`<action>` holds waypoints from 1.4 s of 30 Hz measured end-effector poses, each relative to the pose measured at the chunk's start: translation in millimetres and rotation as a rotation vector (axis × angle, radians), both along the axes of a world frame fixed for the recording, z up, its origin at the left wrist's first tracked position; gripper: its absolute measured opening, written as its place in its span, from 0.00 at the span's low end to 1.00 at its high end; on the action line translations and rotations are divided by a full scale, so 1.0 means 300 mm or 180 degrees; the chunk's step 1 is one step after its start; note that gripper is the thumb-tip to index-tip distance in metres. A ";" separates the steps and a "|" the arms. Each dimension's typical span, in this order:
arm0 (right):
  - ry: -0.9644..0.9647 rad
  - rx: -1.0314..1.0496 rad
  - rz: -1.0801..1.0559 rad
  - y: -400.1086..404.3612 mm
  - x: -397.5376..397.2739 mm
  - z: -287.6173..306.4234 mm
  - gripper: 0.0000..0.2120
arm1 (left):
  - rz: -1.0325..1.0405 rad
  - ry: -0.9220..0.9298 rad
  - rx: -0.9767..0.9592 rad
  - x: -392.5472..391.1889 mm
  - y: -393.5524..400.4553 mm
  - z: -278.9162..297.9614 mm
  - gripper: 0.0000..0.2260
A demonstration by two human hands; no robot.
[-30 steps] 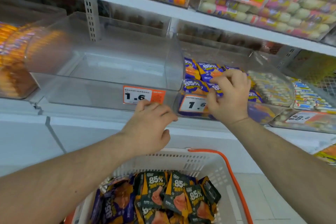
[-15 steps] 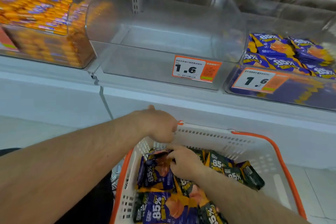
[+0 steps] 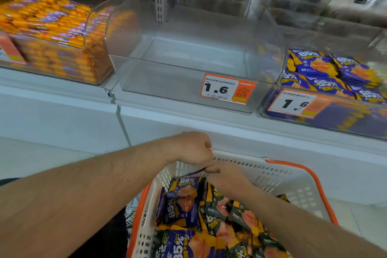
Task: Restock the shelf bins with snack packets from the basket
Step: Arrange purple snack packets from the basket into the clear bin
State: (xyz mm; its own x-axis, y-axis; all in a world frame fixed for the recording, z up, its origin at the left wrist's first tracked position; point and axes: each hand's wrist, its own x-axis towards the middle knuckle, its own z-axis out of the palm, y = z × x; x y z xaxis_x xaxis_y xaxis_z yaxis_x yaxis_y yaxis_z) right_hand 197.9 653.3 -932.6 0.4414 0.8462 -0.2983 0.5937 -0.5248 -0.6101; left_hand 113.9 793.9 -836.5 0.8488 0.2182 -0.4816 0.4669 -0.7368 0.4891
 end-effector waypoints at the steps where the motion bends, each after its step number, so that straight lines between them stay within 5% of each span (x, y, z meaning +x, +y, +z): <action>1: 0.0041 0.0235 -0.0240 -0.021 0.031 0.063 0.11 | 0.0224 -0.0080 -0.0184 0.006 -0.004 -0.007 0.11; 3: 0.0220 0.0761 -0.0610 -0.066 0.084 0.195 0.14 | 0.0842 -0.0122 -0.0755 0.016 -0.017 -0.012 0.07; 8: 0.0797 0.1897 -0.0975 -0.156 0.163 0.433 0.11 | 0.2583 0.0412 -0.3116 0.035 -0.099 -0.005 0.23; 12: 0.0971 0.2332 -0.0740 -0.220 0.170 0.516 0.07 | 0.3179 -0.0246 -0.4288 0.080 -0.169 0.010 0.08; 16: 0.0561 0.2443 -0.0926 -0.288 0.181 0.530 0.11 | 0.3137 -0.1313 -0.3688 0.126 -0.188 0.052 0.08; 21: -0.1762 0.2304 -0.0766 -0.298 0.166 0.472 0.12 | 0.2720 -0.1932 -0.3085 0.117 -0.222 0.114 0.09; 23: -0.2230 0.1885 -0.0591 -0.282 0.138 0.453 0.22 | 0.2588 -0.2076 -0.2942 0.113 -0.243 0.143 0.09; 27: -0.2608 0.1306 -0.0744 -0.252 0.096 0.446 0.41 | 0.2237 -0.2326 -0.2826 0.128 -0.282 0.197 0.09; 36: -0.2504 0.2196 -0.1349 -0.287 0.227 0.605 0.36 | 0.1360 -0.3040 -0.2772 0.267 -0.358 0.351 0.12; 39: -0.2367 0.2146 -0.1719 -0.315 0.381 0.703 0.37 | 0.0470 -0.3534 -0.0777 0.317 -0.348 0.343 0.24; 42: -0.2327 0.1636 -0.2026 -0.345 0.565 0.772 0.36 | -0.0113 -0.3199 0.0981 0.355 -0.319 0.279 0.34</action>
State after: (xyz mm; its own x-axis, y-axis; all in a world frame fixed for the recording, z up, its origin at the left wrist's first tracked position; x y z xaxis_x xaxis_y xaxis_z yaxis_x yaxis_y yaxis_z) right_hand 367.6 549.8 -700.9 0.7683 0.3491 0.5366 0.6117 -0.6474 -0.4547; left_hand 220.3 698.2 -752.6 0.8354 0.1788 0.5198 -0.0740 -0.9005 0.4286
